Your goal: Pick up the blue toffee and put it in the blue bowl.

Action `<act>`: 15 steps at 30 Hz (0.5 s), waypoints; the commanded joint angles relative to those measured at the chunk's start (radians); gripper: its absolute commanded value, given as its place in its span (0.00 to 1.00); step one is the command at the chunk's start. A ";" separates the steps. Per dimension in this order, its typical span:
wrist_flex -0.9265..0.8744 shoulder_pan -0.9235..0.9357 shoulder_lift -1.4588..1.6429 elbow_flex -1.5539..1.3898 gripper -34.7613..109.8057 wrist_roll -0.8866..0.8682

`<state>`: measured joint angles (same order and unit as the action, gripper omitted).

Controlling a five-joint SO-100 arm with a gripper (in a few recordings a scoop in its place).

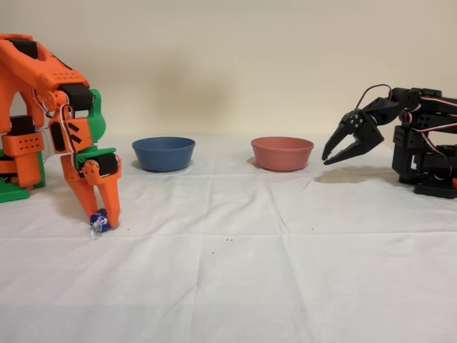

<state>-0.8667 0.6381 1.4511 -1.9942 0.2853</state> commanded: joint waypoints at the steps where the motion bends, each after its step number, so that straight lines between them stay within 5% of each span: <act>1: -0.034 0.021 0.138 0.005 0.34 0.028; 15: -0.334 -0.290 0.580 0.109 0.33 0.121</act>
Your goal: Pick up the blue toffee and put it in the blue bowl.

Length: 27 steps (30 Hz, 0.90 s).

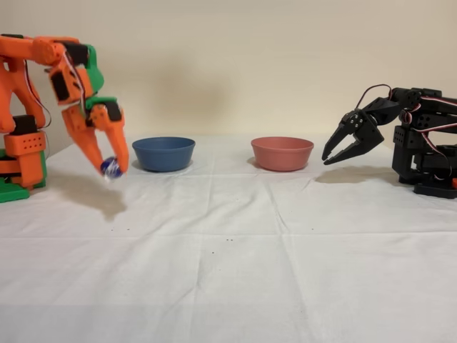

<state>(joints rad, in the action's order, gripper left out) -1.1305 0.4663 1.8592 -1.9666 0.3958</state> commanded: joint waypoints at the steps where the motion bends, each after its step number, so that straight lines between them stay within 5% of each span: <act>1: -0.086 -0.164 0.195 0.091 0.33 0.011; 13: -0.129 -0.681 0.233 0.169 0.33 -0.017; 27: -0.028 -0.936 0.147 0.094 0.32 0.037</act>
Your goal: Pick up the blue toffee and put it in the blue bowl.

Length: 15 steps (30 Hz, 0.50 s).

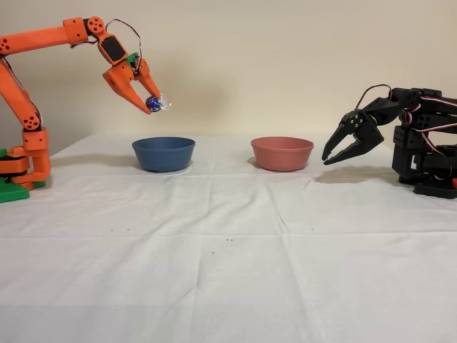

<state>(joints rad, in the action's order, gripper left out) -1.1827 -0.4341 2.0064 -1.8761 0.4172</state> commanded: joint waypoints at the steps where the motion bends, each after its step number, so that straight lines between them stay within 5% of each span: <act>1: 0.035 -0.037 -0.015 0.000 0.32 0.015; 15: 0.172 -0.081 -0.347 0.100 0.32 0.006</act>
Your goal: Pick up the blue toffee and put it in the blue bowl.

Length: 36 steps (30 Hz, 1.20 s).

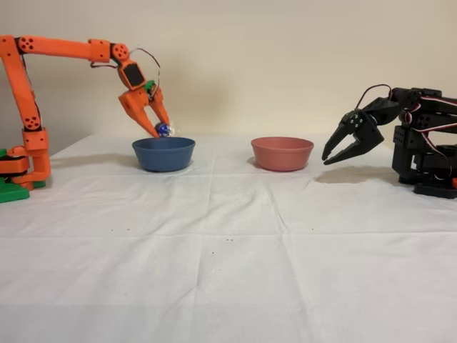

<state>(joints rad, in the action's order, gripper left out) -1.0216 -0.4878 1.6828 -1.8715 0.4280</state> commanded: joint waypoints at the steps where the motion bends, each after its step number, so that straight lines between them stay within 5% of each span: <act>1: 0.011 -0.035 -0.040 0.114 0.32 -0.011; 13: -0.009 -0.130 -0.132 0.213 0.33 -0.078; 25: -0.064 -0.104 -0.169 0.276 0.52 -0.106; 36: -0.121 -0.058 -0.078 0.327 0.50 -0.147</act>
<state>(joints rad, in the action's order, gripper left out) -1.1183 -0.5461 1.4803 -1.6076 0.2838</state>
